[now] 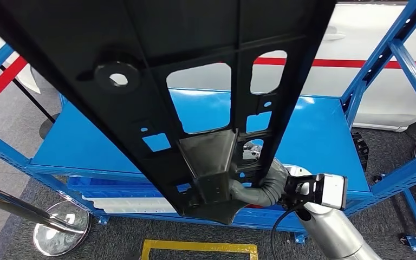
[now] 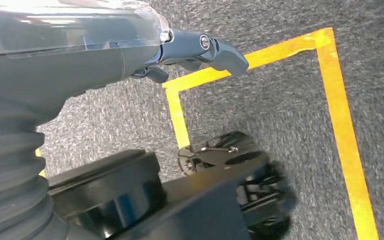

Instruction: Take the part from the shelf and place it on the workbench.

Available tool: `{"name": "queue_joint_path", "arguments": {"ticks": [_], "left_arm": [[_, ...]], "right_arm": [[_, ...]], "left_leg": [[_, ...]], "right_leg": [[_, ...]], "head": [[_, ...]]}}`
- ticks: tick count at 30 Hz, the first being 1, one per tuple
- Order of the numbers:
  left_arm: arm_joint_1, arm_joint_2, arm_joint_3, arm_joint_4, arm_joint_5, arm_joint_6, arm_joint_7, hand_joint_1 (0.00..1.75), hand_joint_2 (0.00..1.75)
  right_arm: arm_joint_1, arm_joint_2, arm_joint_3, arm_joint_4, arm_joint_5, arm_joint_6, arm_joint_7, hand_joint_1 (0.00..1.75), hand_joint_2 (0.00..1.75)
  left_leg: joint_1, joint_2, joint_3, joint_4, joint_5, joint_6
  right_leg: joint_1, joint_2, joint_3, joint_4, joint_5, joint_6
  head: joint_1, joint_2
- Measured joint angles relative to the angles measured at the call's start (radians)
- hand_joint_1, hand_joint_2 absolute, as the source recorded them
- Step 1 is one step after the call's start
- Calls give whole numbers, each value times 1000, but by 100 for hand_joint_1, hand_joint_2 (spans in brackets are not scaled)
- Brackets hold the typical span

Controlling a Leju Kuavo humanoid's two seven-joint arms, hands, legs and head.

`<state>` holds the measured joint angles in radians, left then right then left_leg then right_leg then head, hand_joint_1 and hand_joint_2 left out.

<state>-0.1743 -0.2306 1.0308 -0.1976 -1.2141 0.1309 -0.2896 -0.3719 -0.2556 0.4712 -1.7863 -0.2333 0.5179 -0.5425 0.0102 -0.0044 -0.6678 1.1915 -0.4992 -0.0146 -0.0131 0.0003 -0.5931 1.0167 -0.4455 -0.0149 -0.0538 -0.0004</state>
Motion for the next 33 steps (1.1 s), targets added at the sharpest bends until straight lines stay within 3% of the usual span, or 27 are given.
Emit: {"name": "queue_joint_path", "arguments": {"ticks": [2,3,7,9,11,12,13,14,16,18,21,22,24,26,27,28,29,31,33], "left_arm": [[-3,1,6,0,7,0,10,0,175],[-3,1,9,0,9,1,21,0,175],[-3,2,18,0,17,-2,70,0,175],[-5,2,19,0,19,-14,80,0,175],[-6,3,20,0,17,-27,87,0,175],[-6,3,21,0,17,-33,91,0,175],[-5,3,21,0,17,-37,95,0,175],[-5,3,22,0,17,-39,98,0,175],[-5,3,23,0,18,-43,102,0,175],[-5,3,24,0,19,-44,103,0,175],[-4,3,28,0,20,-44,104,0,175],[-2,3,30,0,20,-43,106,0,175],[3,3,36,0,20,-41,110,0,175],[10,3,40,0,20,-39,115,0,175],[13,3,41,0,20,-38,116,0,175],[15,3,41,0,20,-38,117,0,175],[17,3,41,0,20,-38,118,0,175],[16,4,41,0,20,-38,118,0,175],[13,4,41,0,20,-38,118,0,175]], "right_arm": [[6,0,1,-4,2,-2,1,175,175],[9,0,2,-6,2,-1,1,175,175],[26,0,4,-7,-9,5,4,175,175],[30,0,4,-5,-20,10,14,175,175],[32,2,5,2,-35,13,29,175,175],[35,3,5,7,-43,13,36,175,175],[38,4,6,13,-50,13,41,175,175],[40,4,6,19,-55,12,46,175,175],[41,4,6,29,-62,11,50,175,175],[43,5,6,35,-68,11,50,175,175],[51,2,6,42,-77,8,50,175,175],[55,1,6,43,-81,6,49,175,175],[68,-1,6,45,-88,2,47,175,175],[84,-1,6,45,-89,0,46,175,175],[91,-2,6,45,-89,-1,45,175,175],[97,-2,6,45,-89,-2,45,175,175],[101,-2,6,45,-89,-2,45,175,175],[105,-2,6,45,-89,-2,45,175,175],[106,-2,6,45,-89,-3,44,175,175]], "left_leg": [[-3,-1,62,-125,45,9],[-5,-1,76,-156,51,14],[-3,-1,81,-174,61,37],[-1,1,81,-180,70,47],[-2,3,74,-178,72,50],[-2,3,70,-176,73,50],[-2,3,66,-173,74,50],[-2,3,64,-170,74,50],[-3,1,60,-165,76,46],[-6,0,56,-162,81,37],[-8,0,49,-163,90,19],[-7,-1,43,-155,79,13],[-5,-1,15,-85,14,3],[-2,0,-25,46,-74,-4],[-1,0,-35,97,-101,-6],[-1,0,-28,114,-109,-7],[-1,0,0,89,-100,-6],[-1,-1,103,-56,-61,1],[-5,-2,168,-165,-34,12]], "right_leg": [[4,1,0,4,-4,8],[5,2,0,5,-4,12],[3,1,-2,14,-16,35],[0,1,-33,89,-71,44],[-1,1,-89,222,-139,51],[-2,0,-107,269,-155,53],[-2,0,-108,279,-150,54],[-3,0,-87,247,-128,54],[-3,0,-11,110,-69,48],[2,1,34,18,-38,38],[5,1,28,5,-23,20],[3,-1,23,2,-16,12],[-2,-5,9,-4,1,-1],[0,-7,-11,-3,16,-6],[1,-7,-22,-2,24,-6],[1,-7,-33,0,31,-5],[1,-7,-45,2,38,-3],[1,-6,-63,7,53,3],[3,-5,-71,8,68,14]], "head": [[0,0],[0,0],[0,0],[0,0],[0,0],[0,0],[0,0],[0,0],[0,0],[0,0],[0,0],[0,0],[0,0],[0,0],[0,0],[0,0],[0,0],[0,0],[0,0]]}}
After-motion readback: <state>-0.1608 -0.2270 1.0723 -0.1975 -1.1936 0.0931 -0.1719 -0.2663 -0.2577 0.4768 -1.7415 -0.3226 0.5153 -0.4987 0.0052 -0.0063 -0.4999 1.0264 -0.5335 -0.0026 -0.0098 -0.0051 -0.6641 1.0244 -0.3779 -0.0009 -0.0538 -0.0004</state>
